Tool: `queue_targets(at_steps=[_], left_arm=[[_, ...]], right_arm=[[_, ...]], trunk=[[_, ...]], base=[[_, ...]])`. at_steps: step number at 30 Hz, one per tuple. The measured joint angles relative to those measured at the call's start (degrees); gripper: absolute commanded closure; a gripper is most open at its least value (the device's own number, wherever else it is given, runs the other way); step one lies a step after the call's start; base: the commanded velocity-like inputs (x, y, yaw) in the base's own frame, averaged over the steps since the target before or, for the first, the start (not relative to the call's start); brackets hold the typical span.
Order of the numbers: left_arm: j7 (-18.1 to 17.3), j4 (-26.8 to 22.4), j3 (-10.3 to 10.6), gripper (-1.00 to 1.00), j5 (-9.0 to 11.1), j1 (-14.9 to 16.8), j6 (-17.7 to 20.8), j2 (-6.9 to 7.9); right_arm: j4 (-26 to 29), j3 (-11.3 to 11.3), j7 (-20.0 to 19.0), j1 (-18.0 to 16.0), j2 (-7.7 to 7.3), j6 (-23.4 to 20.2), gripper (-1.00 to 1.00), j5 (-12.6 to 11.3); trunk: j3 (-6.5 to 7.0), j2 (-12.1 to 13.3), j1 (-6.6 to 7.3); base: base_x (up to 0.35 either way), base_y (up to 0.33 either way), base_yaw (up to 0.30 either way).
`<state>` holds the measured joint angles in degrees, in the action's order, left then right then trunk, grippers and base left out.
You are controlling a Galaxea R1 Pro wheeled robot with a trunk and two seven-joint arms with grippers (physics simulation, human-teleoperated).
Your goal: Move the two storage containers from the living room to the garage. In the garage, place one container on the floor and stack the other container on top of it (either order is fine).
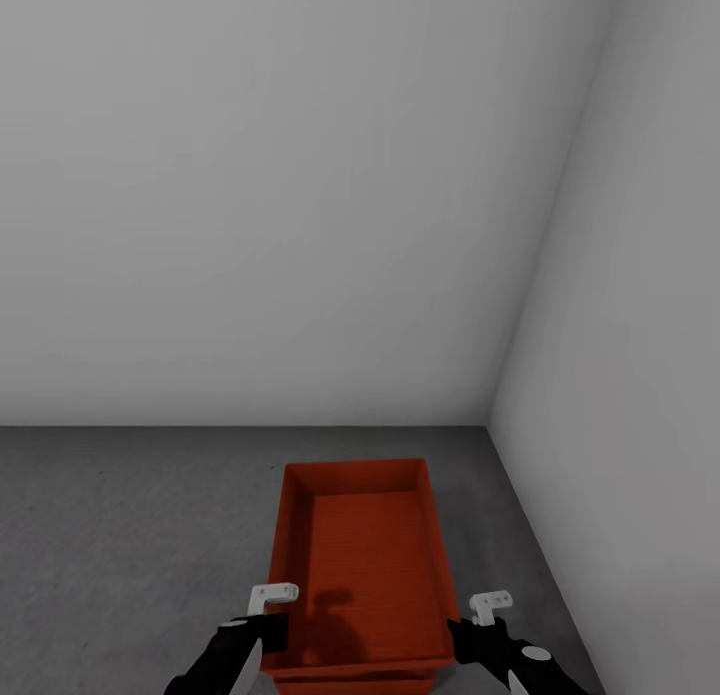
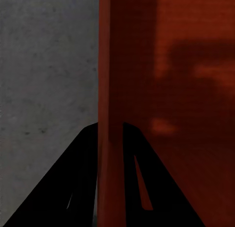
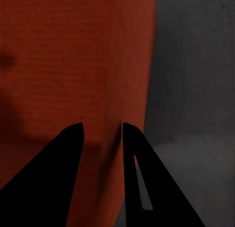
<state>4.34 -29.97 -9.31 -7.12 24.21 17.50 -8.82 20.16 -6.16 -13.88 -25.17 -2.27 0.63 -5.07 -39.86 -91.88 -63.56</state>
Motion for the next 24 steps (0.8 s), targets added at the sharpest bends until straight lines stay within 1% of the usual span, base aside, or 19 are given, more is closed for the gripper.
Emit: queue_targets(at_steps=[8, 23, 24], left_arm=[[0.01, -0.43, -0.03, 1.0, -0.3, -0.01, 0.42, -0.09], [0.01, -0.19, 0.01, 1.0, -0.1, 0.0, 0.19, -0.02], [0.01, -0.31, 0.02, 1.0, -0.16, 0.0, 0.35, -0.01]], right_arm=[[0.01, 0.12, -0.1, 0.0, 0.0, 0.0, 1.0, -0.08], [0.0, 0.07, -0.03, 0.0, 0.02, 0.0, 1.0, -0.01], [-0.01, 0.13, -0.03, 0.0, 0.05, 0.0, 1.0, 0.02]], trunk=[[0.0, 0.0, 0.0], [0.0, 0.0, 0.0], [-0.17, -0.39, -0.22]], base=[[0.004, 0.0, 0.0], [0.0, 0.0, 0.0], [0.0, 0.0, 0.0]])
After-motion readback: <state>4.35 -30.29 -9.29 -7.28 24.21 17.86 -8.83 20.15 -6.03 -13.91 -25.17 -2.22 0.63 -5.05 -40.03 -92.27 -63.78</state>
